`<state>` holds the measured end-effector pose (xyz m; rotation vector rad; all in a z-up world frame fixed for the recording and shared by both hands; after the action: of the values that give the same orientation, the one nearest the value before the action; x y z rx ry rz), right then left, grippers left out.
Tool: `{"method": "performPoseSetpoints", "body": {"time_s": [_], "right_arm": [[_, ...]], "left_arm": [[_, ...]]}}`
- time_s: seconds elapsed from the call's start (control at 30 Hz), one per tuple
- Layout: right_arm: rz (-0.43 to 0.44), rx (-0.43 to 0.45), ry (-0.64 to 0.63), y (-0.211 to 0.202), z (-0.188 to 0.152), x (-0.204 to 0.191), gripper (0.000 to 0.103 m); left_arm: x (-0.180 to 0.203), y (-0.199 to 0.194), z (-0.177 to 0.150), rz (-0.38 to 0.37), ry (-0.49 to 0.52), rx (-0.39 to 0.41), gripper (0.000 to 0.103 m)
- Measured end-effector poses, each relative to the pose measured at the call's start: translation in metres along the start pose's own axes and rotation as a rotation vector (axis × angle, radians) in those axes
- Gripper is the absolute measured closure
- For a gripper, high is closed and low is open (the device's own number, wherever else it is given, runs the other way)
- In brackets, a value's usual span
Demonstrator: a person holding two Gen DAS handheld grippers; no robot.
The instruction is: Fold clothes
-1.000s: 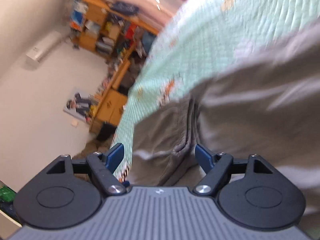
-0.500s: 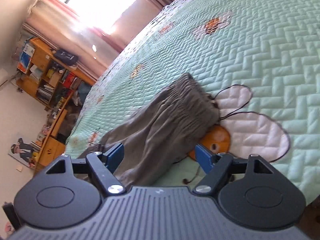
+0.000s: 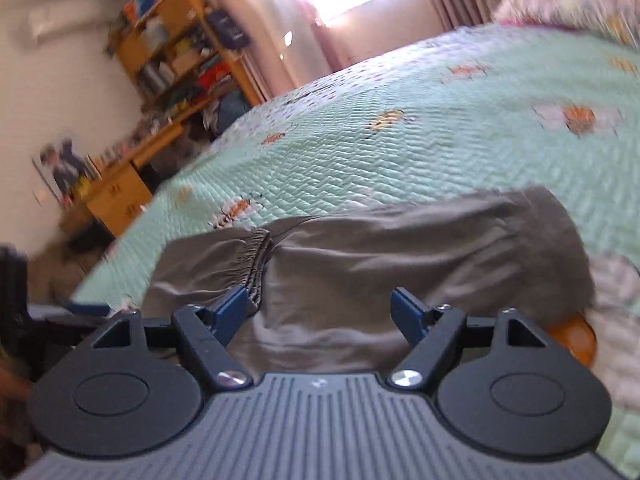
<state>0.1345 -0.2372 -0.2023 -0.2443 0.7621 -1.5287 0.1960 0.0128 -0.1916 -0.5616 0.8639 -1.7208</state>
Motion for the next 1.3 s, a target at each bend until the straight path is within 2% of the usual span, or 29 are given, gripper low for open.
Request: {"method": "performPoseSetpoints", "body": {"time_s": [0.13, 0.33, 0.37, 0.57, 0.7, 0.77, 0.87, 0.97, 1.03, 1.2, 1.3], "right_arm": [[-0.045, 0.006, -0.056, 0.015, 0.003, -0.015, 0.024], [-0.113, -0.141, -0.015, 0.047, -0.015, -0.001, 0.024], [-0.11, -0.144, -0.014, 0.049, -0.02, 0.0, 0.024], [-0.088, -0.115, 0.031, 0.043, -0.025, 0.004, 0.023], [-0.061, -0.12, 0.006, 0.044, -0.028, -0.003, 0.009], [-0.045, -0.126, -0.004, 0.044, -0.03, -0.006, 0.006], [-0.043, -0.135, -0.051, 0.041, -0.032, -0.011, 0.005], [-0.032, -0.137, -0.04, 0.036, -0.029, -0.011, 0.005], [0.0, -0.128, 0.004, 0.032, -0.022, -0.01, 0.007], [0.001, -0.071, 0.062, 0.032, 0.005, -0.006, 0.008], [0.033, -0.053, 0.149, 0.035, 0.018, 0.005, 0.009]], "left_arm": [[0.001, 0.013, 0.005, 0.01, 0.006, -0.015, 0.001], [0.004, 0.039, 0.0, 0.022, 0.002, -0.083, 0.001], [0.005, 0.042, -0.002, 0.023, 0.002, -0.092, 0.001], [0.001, 0.051, -0.008, 0.0, -0.05, -0.105, 0.001], [-0.002, 0.054, -0.011, -0.021, -0.092, -0.107, 0.0], [-0.003, 0.055, -0.012, -0.029, -0.103, -0.103, 0.0], [-0.002, 0.054, -0.013, -0.026, -0.093, -0.096, 0.0], [0.003, 0.054, -0.012, -0.008, -0.054, -0.093, 0.0], [0.006, 0.053, -0.011, 0.005, -0.04, -0.091, 0.0], [0.008, 0.051, -0.012, 0.013, -0.029, -0.088, 0.001], [0.003, 0.052, -0.014, -0.014, -0.073, -0.084, 0.0]]}}
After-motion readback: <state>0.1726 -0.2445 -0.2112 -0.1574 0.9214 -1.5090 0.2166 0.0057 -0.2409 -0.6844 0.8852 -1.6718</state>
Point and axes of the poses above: each gripper's, at about its wrist camera, not at the fingertips, and y roughly the way its jaws point, x to its right, z to its top, the point moved 6 cm from there along y, roughly the way its jaws point, and after that the axes turned 14 degrees about -z, right-handed, at the moved point
